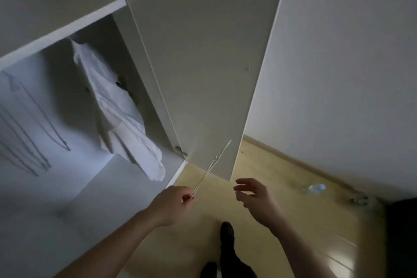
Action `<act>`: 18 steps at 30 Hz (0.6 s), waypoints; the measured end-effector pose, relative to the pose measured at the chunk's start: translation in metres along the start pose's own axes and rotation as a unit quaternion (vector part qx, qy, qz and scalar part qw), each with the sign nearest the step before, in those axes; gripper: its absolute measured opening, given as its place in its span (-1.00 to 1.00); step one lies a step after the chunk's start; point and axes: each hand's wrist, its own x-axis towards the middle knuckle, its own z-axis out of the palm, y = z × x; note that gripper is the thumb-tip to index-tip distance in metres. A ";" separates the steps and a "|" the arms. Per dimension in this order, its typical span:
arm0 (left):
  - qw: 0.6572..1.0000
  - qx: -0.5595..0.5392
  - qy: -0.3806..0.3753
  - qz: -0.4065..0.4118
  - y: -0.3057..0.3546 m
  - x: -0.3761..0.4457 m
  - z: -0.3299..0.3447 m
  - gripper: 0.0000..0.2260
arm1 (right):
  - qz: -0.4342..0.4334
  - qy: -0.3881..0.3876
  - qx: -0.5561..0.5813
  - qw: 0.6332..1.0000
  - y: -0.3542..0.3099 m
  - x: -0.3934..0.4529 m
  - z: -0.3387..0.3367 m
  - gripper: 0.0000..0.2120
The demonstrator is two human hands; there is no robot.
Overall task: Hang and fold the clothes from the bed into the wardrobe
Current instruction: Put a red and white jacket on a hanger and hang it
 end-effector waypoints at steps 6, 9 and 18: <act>0.991 0.011 -0.090 0.100 0.076 -0.012 0.059 -0.80 | 0.060 0.087 0.031 0.994 0.061 -0.086 -0.042 -0.78; 0.973 0.086 -0.113 0.182 0.125 -0.019 0.084 -0.78 | 0.081 0.145 0.053 0.985 0.084 -0.125 -0.071 -0.81; 0.902 0.160 -0.114 0.385 0.290 -0.030 0.182 -0.72 | 0.095 0.275 0.154 0.944 0.161 -0.219 -0.173 -0.85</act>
